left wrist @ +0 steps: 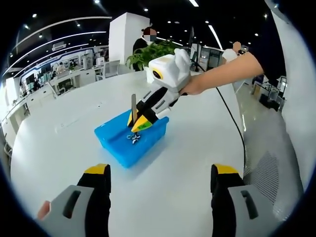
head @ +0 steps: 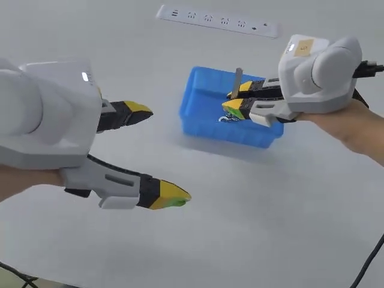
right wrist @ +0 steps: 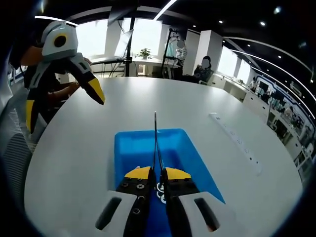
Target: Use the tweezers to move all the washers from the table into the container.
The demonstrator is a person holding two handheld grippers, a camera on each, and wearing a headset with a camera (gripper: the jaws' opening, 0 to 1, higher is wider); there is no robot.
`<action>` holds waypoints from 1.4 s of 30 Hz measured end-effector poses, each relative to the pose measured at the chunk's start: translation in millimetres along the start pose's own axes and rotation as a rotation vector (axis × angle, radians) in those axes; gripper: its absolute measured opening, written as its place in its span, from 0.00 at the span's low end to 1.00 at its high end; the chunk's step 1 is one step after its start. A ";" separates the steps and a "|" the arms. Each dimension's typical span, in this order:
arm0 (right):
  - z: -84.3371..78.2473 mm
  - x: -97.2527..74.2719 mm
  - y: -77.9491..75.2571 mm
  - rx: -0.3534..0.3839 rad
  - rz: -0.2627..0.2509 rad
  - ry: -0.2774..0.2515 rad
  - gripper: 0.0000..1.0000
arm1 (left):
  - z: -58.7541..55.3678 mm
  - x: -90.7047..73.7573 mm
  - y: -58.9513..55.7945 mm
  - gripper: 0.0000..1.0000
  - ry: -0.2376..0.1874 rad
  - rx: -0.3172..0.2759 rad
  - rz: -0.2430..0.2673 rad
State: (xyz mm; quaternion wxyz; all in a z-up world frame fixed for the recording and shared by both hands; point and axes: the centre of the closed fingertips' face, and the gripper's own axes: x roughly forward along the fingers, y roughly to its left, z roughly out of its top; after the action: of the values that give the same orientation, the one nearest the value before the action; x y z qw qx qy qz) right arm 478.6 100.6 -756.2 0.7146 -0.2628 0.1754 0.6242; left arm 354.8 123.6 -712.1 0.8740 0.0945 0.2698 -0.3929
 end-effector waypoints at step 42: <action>27.7 -27.0 15.5 -0.144 0.014 0.023 0.09 | 95.0 62.1 35.2 0.08 -0.002 0.409 -0.215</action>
State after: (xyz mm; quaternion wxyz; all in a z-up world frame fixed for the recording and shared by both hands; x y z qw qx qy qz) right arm 456.9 96.7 -720.9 0.6871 -0.3196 0.1401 0.6372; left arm 452.4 71.9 -668.2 0.7901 0.2400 0.1921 -0.5303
